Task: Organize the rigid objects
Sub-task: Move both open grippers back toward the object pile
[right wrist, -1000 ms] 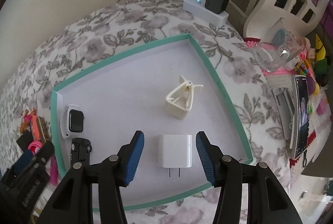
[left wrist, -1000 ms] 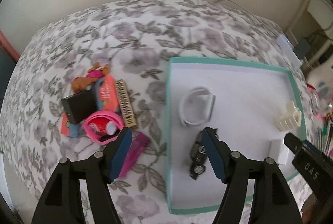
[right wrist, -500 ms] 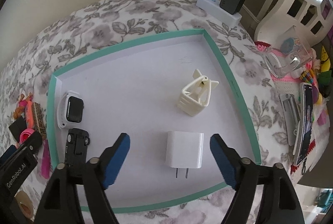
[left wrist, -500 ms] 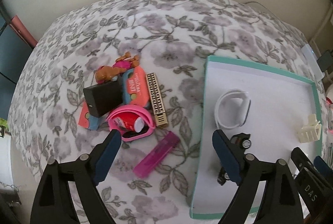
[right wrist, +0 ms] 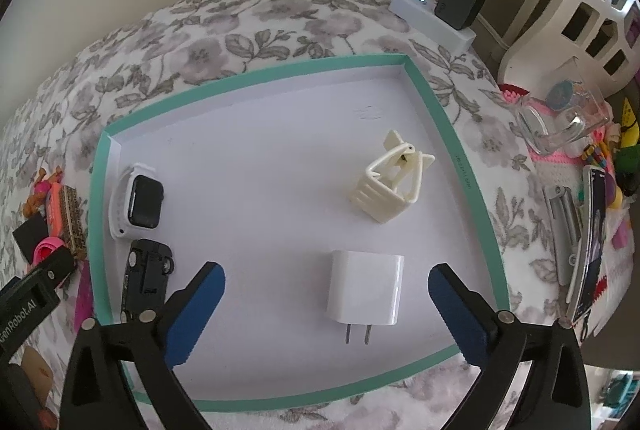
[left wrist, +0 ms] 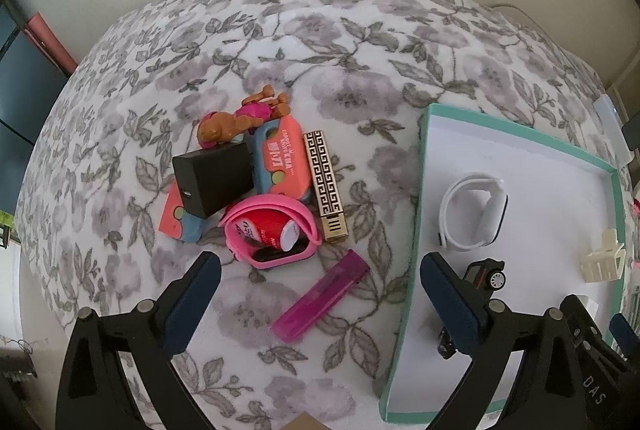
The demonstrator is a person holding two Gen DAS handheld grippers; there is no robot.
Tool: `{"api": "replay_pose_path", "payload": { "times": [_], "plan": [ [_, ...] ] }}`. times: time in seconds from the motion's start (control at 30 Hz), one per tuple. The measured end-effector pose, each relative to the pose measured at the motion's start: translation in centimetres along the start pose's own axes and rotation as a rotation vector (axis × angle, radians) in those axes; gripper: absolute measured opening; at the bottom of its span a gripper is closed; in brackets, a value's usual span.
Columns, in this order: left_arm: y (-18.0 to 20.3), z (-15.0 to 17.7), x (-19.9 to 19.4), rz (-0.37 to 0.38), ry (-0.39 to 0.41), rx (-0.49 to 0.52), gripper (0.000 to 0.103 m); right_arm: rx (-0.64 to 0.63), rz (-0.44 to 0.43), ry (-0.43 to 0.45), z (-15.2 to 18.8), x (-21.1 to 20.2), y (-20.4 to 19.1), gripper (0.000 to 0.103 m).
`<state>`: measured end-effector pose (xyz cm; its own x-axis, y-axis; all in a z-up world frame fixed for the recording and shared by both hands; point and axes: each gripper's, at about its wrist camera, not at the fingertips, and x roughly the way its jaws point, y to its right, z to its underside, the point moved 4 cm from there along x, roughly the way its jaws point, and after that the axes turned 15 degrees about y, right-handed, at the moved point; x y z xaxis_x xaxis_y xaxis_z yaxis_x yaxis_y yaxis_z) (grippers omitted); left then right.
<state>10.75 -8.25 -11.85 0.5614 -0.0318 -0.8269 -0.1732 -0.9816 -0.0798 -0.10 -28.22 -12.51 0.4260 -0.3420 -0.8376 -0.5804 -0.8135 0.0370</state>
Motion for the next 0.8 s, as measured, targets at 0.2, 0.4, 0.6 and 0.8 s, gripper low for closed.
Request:
{"api": "replay_pose_path", "payload": {
  "times": [0.2, 0.4, 0.6, 0.8],
  "plan": [
    [-2.7, -1.2, -0.1, 0.016, -0.012, -0.051, 0.100, -0.018, -0.054, 0.024, -0.2, -0.9, -1.8, 0.103],
    [-8.3, -2.6, -0.8, -0.064, 0.023, -0.098, 0.100, -0.026, -0.198, 0.079, -1.0, -3.2, -6.2, 0.103],
    [-13.4, -2.7, -0.8, -0.123, 0.026, -0.187, 0.100, -0.077, -0.279, 0.091, -1.3, -4.3, -11.1, 0.103],
    [-16.6, -2.1, 0.1, -0.173, 0.004, -0.241, 0.100, -0.151, -0.324, 0.074, -0.4, -4.3, -15.2, 0.102]
  ]
}}
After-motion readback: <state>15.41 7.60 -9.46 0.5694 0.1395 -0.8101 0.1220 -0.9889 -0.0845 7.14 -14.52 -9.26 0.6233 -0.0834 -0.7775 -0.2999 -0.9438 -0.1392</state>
